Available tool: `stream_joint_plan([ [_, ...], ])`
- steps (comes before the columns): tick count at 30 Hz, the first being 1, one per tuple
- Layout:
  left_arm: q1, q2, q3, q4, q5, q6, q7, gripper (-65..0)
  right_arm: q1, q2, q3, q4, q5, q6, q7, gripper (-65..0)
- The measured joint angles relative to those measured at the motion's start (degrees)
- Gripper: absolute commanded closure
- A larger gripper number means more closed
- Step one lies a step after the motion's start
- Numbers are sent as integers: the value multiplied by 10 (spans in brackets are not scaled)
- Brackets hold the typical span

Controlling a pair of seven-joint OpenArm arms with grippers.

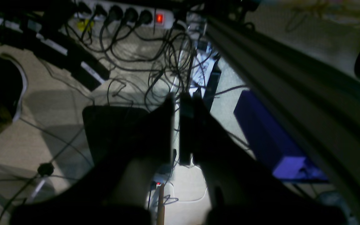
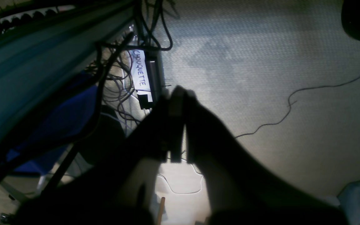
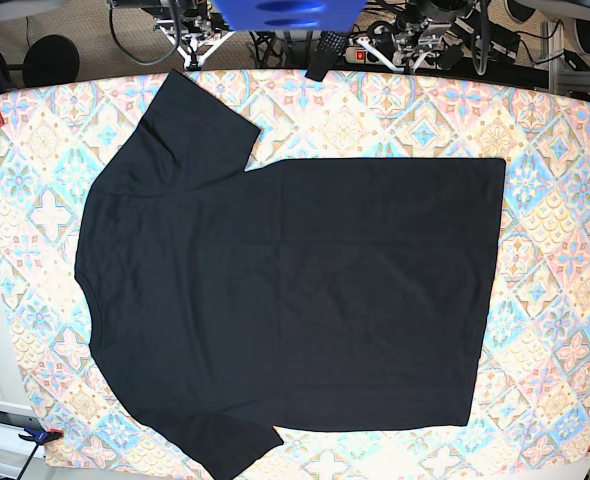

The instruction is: Fold the T-shirt properly

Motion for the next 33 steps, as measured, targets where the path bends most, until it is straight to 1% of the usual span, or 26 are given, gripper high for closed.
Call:
stream_joint_plan([
  [17, 7, 0, 0, 1, 0, 0, 0, -16, -3, 0, 0, 0, 0, 0, 0, -4],
  [21, 31, -5, 0, 15, 0, 0, -4, -16, -10, 0, 0, 1, 0, 0, 5, -4],
  [23, 55, -17, 0, 38, 0, -6, -5, -16, -24, 0, 0, 5, 0, 0, 12, -3],
  [24, 71, -25, 0, 54, 0, -3, -2, -16, -35, 2, 0, 7, 0, 3, 10, -3],
  [26, 104, -46, 0, 87, -2, -1, -3, -16, -68, 17, -1, 36, 1, 8, 0, -3],
  [28, 130, -59, 0, 109, -2, 0, 1, -16, -104, 36, -1, 74, 1, -2, -5, -3],
  [30, 149, -68, 0, 125, -2, 4, 2, -16, -136, 47, 0, 104, 4, -6, -1, -3],
  [31, 159, -70, 0, 136, -2, 3, 1, -16, -151, 48, 0, 119, 4, -7, 1, -3],
  [33, 185, -73, 0, 169, -3, 3, -3, -16, -179, 40, 2, 144, 4, -3, 4, 0],
])
